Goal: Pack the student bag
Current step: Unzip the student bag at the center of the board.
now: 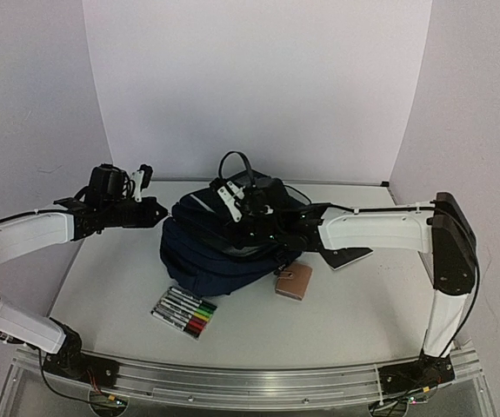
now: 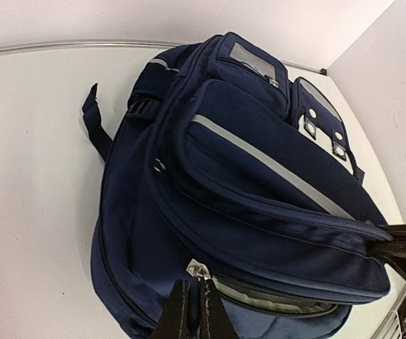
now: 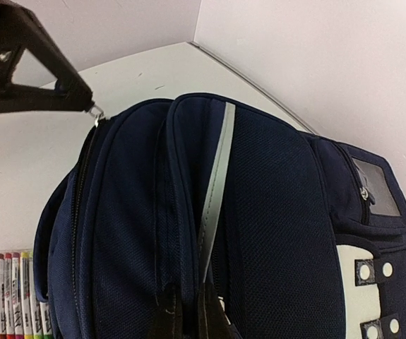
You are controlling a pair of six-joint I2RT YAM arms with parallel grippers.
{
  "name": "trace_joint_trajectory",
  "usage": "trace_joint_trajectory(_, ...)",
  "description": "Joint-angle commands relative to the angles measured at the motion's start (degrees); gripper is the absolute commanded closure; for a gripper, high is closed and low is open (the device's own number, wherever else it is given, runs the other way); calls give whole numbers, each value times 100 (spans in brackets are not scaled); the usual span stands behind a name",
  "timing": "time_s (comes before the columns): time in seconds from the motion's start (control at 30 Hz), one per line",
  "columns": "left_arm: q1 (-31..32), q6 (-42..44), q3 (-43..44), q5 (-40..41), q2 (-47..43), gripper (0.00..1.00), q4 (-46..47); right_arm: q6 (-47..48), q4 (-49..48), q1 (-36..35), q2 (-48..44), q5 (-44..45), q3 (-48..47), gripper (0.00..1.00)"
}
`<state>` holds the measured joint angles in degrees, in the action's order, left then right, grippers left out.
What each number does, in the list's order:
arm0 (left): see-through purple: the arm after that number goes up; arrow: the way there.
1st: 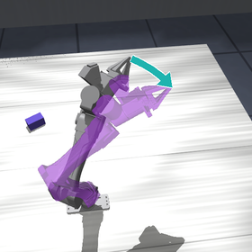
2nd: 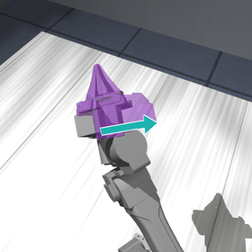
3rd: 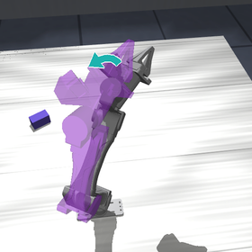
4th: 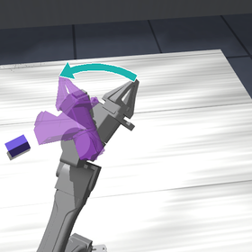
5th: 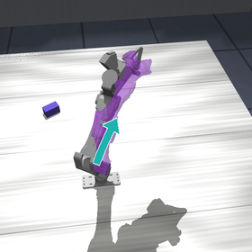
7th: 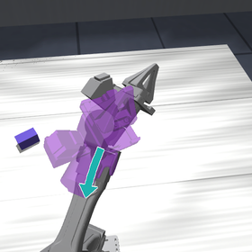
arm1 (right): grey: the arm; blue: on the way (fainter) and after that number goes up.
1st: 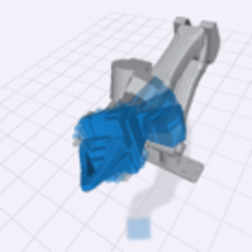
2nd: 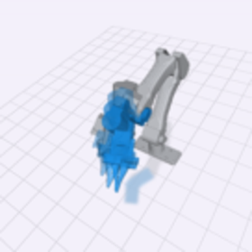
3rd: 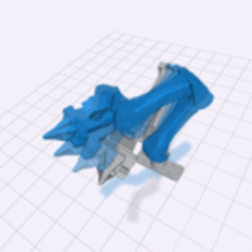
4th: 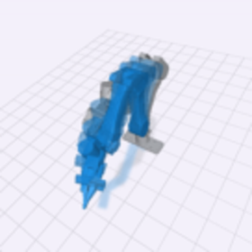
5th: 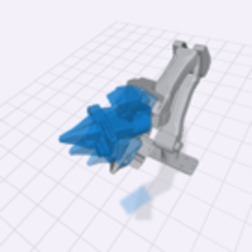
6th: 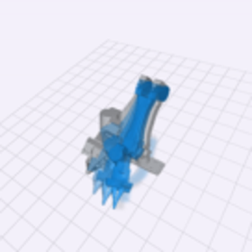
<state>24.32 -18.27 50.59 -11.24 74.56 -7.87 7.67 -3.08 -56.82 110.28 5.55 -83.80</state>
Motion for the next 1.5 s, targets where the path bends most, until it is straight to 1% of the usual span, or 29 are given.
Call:
trace_joint_trajectory(0.0, -884, 244, 310, 281, 277, 100, 956, -278, 231, 136, -813, -239, 503, 100)
trace_joint_trajectory(0.13, -1391, 219, 554, -140, 867, 100, 1314, -422, 151, 136, -1062, -427, 813, 100)
trace_joint_trajectory(0.2, -1454, 245, 794, -663, 1057, 100, 1349, -504, 142, 136, -1086, -469, 809, 99)
trace_joint_trajectory(0.23, -1455, 268, 828, -988, 1111, 100, 1444, -567, 147, 131, -1090, -496, 762, 90)
trace_joint_trajectory(0.3, -1451, 263, 767, -1725, 1167, 100, 1806, -637, 143, 115, -1072, -490, 646, 64)
trace_joint_trajectory(0.37, -1455, 232, 612, -2272, 1163, 100, 2129, -602, 156, -14, -993, -132, 479, 44)
trace_joint_trajectory(0.4, -1453, 200, 538, -2450, 1156, 100, 2220, -521, 166, -116, -925, 72, 377, 33)
trace_joint_trajectory(0.43, -1446, 177, 502, -2586, 1149, 100, 2226, -442, 173, -200, -847, 214, 287, 24)
trace_joint_trajectory(0.47, -1440, 167, 474, -2695, 1139, 100, 2200, -383, 176, -276, -766, 320, 205, 17)
trace_joint_trajectory(0.5, -1439, 165, 449, -2764, 1113, 100, 2160, -356, 176, -334, -685, 351, 109, 12)
trace_joint_trajectory(0.63, -1442, 117, 274, -2840, 889, 100, 2141, -296, 177, -527, -339, 501, -265, 2)
trace_joint_trajectory(0.8, -1441, 64, 170, -2862, 651, 100, 2123, -282, 177, -725, 289, 555, -918, 2)
trace_joint_trajectory(0.9, -1423, 33, 162, -2898, 609, 100, 2115, -415, 207, -803, 823, 679, -1442, 2)
trace_joint_trajectory(1.1, -1399, 57, 145, -2861, 505, 100, 2075, -653, 663, -930, 1655, 2024, -2237, 2)
trace_joint_trajectory(1.2, -1399, 95, 131, -2804, 451, 100, 1989, -715, 825, -930, 1767, 2909, -2347, 2)
trace_joint_trajectory(1.27, -1400, 111, 104, -2750, 408, 100, 1964, -683, 836, -928, 1735, 3267, -2316, 7)
trace_joint_trajectory(1.37, -1398, 113, 74, -2590, 377, 100, 1911, -629, 836, -928, 1609, 3515, -2220, 24)
trace_joint_trajectory(1.47, -1398, 88, 65, -2435, 375, 100, 1886, -624, 836, -931, 1467, 3399, -2128, 38)
